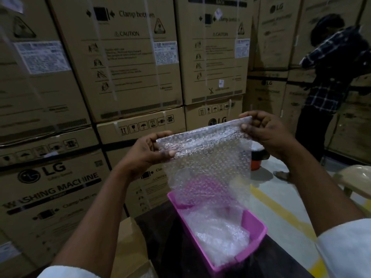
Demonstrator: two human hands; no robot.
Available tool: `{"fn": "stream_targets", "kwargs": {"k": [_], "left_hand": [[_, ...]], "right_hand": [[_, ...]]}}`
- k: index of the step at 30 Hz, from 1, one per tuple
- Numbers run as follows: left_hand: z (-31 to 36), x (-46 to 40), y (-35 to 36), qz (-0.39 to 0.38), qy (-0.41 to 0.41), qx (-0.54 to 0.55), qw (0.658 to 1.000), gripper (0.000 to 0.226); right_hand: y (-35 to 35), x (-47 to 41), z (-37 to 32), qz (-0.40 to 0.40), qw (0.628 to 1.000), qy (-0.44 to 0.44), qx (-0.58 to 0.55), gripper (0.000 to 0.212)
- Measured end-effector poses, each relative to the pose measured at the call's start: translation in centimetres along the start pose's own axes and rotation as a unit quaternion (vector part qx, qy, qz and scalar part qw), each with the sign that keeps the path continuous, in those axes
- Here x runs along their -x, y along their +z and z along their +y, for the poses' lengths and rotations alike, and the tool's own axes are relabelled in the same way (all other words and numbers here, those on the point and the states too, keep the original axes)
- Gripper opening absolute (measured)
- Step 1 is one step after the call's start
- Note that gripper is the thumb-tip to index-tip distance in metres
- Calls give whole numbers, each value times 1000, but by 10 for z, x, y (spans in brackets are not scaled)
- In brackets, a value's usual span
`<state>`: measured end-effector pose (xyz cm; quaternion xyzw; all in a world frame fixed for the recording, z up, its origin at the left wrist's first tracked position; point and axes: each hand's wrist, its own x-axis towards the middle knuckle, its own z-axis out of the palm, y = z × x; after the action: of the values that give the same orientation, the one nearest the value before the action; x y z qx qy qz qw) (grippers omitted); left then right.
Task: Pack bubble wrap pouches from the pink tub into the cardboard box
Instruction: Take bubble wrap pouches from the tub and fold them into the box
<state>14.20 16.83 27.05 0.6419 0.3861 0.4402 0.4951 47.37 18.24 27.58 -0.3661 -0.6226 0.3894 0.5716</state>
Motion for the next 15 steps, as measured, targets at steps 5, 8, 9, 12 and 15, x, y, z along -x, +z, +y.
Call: {"fn": "stream_targets", "kwargs": {"k": [5,8,9,12,15], "left_hand": [[1,2,7,55,25,-40,997,19],[3,0,12,79,34,-9,996,14],[4,1,14,73,37,-8,997,17],[7,7,14,44,57,-19,997,14],[11,14,6,10,74,-27,997,11]], "right_hand": [[-1,1,-4,9,1000,-5,-25,16],[-4,8,-5,-83,993,62,-62,48],[-3,11,-5,-106,990,79,-43,55],[-2,16,-5,-123,990,70,12,47],[-6,20,-12,-121,992,34,21,27]]}}
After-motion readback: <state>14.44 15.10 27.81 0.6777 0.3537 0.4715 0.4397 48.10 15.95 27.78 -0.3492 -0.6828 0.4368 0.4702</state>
